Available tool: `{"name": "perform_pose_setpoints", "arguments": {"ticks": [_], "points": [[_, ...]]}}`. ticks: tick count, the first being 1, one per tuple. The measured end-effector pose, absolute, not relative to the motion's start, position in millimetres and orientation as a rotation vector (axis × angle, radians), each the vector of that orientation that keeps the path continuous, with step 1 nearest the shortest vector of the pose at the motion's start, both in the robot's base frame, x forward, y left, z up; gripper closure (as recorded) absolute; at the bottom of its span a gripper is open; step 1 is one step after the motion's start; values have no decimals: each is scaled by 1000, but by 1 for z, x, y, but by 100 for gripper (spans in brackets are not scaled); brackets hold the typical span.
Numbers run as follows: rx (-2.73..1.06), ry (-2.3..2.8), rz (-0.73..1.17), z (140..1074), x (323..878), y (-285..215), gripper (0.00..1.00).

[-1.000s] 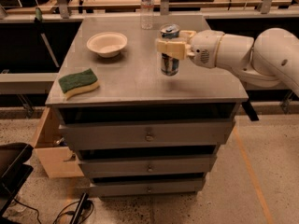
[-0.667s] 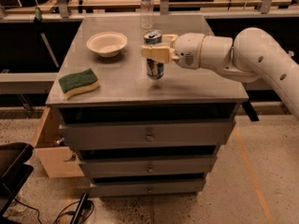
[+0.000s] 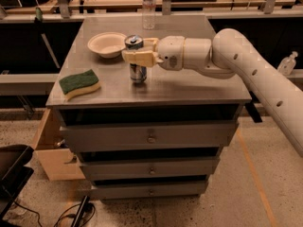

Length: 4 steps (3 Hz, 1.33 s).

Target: Move redbull can near sponge

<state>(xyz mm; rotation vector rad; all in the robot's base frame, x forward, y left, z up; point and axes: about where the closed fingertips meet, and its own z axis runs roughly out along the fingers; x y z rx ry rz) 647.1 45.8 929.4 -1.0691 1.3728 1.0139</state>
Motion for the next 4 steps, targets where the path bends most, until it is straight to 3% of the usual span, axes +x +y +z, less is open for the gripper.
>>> {"name": "perform_pose_setpoints", "arguments": {"ticks": [3,4], "points": [[-1124,1292,1158,923,630,76,100],[-1129,1289,1161,924,628,79,82]]}}
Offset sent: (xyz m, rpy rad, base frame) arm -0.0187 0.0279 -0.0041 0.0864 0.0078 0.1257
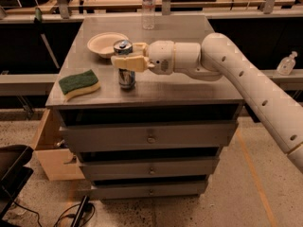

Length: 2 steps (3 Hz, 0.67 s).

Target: Move redbull can near sponge

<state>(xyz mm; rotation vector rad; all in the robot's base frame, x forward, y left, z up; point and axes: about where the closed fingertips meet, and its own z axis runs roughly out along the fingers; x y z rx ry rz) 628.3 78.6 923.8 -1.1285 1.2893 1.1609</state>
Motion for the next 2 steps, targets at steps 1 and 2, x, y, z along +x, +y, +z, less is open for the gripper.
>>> {"name": "perform_pose_setpoints", "arguments": {"ticks": [1,2], "points": [[-1133,1287,1165,924,627,81,59],[-1136,1284,1168,925,626,84,37]]}}
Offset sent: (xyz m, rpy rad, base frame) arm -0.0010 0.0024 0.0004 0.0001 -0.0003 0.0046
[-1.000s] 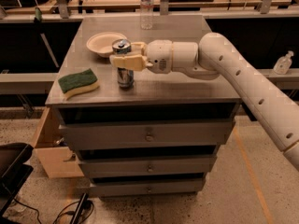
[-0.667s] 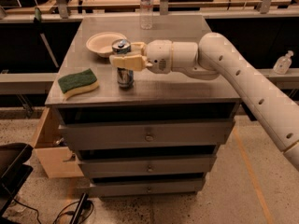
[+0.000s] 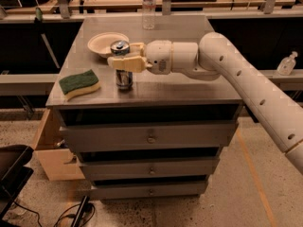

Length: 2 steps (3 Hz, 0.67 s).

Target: Move redbull can near sponge

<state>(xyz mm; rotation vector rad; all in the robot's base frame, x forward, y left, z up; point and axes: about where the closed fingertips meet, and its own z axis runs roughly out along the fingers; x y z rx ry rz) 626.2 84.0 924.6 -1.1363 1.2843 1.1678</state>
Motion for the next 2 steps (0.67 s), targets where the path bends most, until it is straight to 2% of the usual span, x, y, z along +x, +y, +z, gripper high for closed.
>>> {"name": "perform_pose_setpoints", "arguments": {"ticks": [1,2], "points": [[-1140,1282,1172,925,625,87,12],[-1144,1279,1175,925,624,90,0]]}}
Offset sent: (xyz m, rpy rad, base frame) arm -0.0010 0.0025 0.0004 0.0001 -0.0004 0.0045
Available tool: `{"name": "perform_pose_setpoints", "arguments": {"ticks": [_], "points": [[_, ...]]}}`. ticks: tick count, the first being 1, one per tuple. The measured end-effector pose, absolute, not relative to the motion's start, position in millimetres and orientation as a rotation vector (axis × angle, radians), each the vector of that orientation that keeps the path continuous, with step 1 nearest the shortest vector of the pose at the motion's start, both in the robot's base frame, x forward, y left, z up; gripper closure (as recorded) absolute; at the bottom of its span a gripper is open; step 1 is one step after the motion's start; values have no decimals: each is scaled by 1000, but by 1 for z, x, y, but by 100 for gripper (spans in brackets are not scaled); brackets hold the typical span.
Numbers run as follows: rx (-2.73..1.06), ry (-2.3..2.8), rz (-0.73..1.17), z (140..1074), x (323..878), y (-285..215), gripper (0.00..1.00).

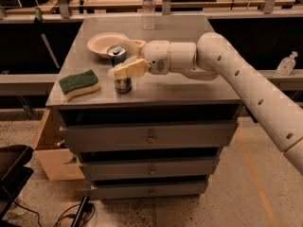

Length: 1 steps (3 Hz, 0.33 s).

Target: Move redbull can near sponge

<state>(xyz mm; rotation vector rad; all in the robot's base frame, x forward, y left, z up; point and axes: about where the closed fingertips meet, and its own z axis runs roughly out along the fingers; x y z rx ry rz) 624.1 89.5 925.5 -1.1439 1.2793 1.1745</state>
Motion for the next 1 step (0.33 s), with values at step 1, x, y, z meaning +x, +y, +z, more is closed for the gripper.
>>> {"name": "perform_pose_setpoints", "arguments": {"ticks": [1], "points": [[-1144,1279,1175,925,624,90,0]]}}
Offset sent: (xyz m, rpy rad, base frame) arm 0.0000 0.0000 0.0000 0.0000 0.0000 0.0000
